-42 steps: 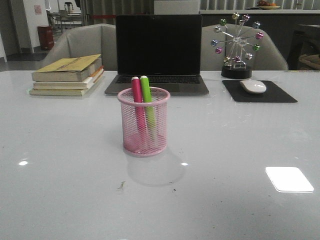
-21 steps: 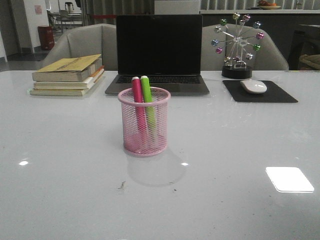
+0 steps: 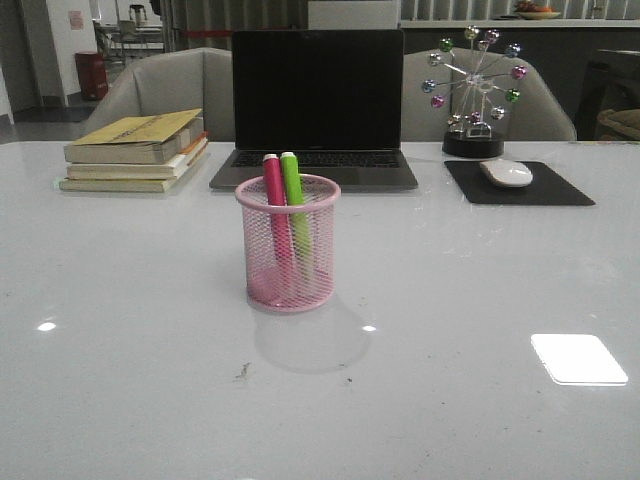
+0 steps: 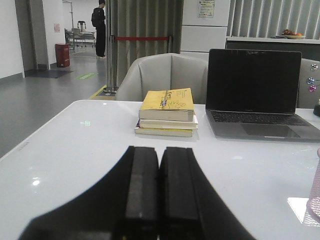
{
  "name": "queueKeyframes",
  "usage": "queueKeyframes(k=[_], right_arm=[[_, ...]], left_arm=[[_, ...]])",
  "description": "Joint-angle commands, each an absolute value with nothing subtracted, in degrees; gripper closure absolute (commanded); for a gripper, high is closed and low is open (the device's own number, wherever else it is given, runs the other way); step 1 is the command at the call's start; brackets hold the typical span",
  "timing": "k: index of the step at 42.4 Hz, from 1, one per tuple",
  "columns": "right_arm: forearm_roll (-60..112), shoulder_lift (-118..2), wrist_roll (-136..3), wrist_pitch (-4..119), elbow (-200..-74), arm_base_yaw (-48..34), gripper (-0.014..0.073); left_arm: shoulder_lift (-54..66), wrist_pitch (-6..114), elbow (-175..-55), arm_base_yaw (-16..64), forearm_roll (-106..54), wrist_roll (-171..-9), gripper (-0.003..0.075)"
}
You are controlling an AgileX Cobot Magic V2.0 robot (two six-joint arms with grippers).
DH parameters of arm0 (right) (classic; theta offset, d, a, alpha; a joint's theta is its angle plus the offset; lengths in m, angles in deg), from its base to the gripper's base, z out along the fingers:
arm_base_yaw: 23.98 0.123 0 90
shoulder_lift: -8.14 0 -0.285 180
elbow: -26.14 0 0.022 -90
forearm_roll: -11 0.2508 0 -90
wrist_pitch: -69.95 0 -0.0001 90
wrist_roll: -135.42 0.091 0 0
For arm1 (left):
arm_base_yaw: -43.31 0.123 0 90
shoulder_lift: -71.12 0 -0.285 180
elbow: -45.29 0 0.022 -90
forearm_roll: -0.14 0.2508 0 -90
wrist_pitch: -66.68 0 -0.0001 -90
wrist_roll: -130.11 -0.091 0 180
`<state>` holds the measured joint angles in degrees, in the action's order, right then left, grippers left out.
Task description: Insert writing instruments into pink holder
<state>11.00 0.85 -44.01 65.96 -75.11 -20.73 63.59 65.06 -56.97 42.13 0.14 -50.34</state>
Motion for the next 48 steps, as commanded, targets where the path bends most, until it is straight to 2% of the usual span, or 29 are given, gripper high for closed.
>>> queueKeyframes(k=[1, 11, 48], right_arm=[[11.38, 2.21, -44.58, 74.11, -75.73, -21.06, 0.0536], [13.36, 2.21, -44.58, 77.22, -75.73, -21.06, 0.0536], [13.45, 2.21, -44.58, 76.86, -75.73, -23.3, 0.0536]], left_arm=[[64.6, 69.83, -56.99, 42.07, -0.2, -49.89, 0.0628], [64.6, 69.83, -56.99, 42.07, -0.2, -49.89, 0.0628], [64.6, 69.83, -56.99, 42.07, -0.2, -49.89, 0.0628]])
